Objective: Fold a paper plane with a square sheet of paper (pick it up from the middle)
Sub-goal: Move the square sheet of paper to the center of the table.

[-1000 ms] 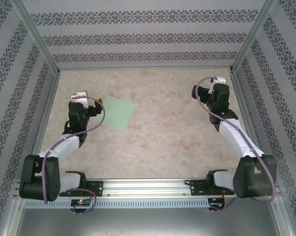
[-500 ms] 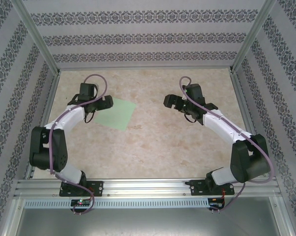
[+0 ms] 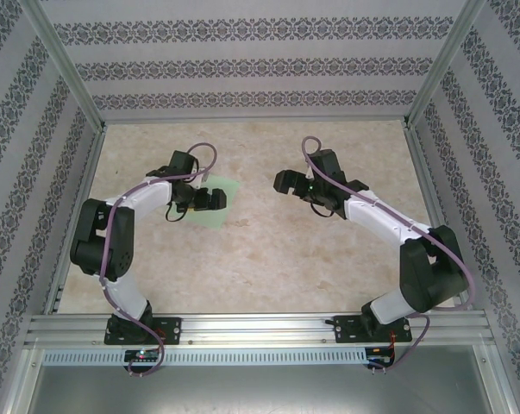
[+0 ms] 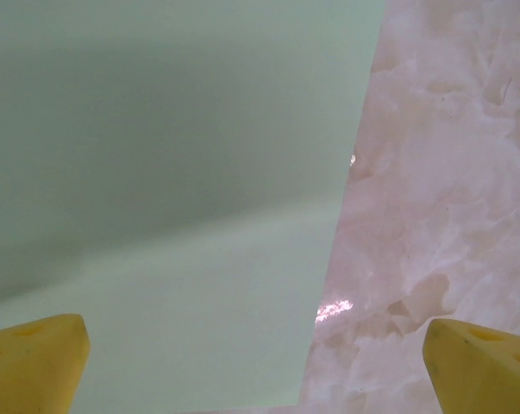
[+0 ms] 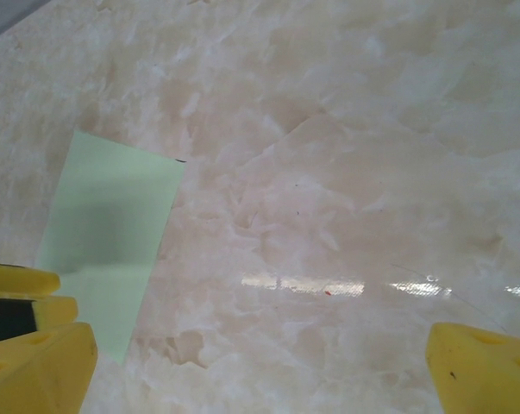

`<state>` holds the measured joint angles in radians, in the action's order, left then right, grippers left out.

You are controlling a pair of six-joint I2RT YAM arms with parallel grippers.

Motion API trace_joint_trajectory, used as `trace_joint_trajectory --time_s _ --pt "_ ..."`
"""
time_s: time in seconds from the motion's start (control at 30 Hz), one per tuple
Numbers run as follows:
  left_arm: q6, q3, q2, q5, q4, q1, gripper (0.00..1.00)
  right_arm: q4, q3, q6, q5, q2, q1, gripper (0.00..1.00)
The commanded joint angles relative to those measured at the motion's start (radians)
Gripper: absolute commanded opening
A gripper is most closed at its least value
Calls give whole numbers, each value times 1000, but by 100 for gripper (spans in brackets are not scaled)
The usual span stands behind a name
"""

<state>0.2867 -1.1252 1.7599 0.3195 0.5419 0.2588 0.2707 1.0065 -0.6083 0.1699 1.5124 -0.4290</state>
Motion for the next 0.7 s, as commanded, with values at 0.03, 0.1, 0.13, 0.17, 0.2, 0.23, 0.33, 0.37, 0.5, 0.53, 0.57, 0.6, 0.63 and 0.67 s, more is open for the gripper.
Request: trace_joint_trajectory --time_s 0.03,0.1,0.13,0.17,0.2,0.23,0.33,0.37,0.5,0.53,0.57,0.6,0.63,0.67 --pt "34 20 4 -21 36 30 100 -22 28 -25 21 14 -11 98" --pt "67 37 13 4 29 43 100 -20 22 -25 12 11 -11 98" --pt "79 46 13 3 27 52 100 -16 20 -26 7 10 -11 98" --pt "108 54 10 -15 27 62 100 -9 20 -27 -3 7 -11 98" --pt "140 64 6 -18 24 75 100 3 21 -28 -9 6 -12 98" --pt "165 72 -1 1 7 91 100 11 23 -28 -14 3 -12 98" --pt "239 88 -13 3 -22 151 100 24 8 -31 -34 -20 -9 98" --pt "261 94 -11 -11 -28 169 100 28 1 -32 -45 -30 -10 98" --pt "350 117 22 -3 -92 239 100 29 -50 -47 -92 -93 7 98" --pt "362 111 23 -3 -93 259 100 27 -66 -54 -96 -112 15 98" --pt "374 107 17 -5 -100 279 100 24 -78 -57 -96 -126 25 98" --pt "392 107 4 -5 -123 304 100 27 -90 -57 -94 -142 36 98" --pt "413 103 0 -1 -141 328 100 33 -102 -57 -95 -157 47 98" --pt "434 90 4 2 -148 349 100 36 -111 -58 -95 -170 57 98"
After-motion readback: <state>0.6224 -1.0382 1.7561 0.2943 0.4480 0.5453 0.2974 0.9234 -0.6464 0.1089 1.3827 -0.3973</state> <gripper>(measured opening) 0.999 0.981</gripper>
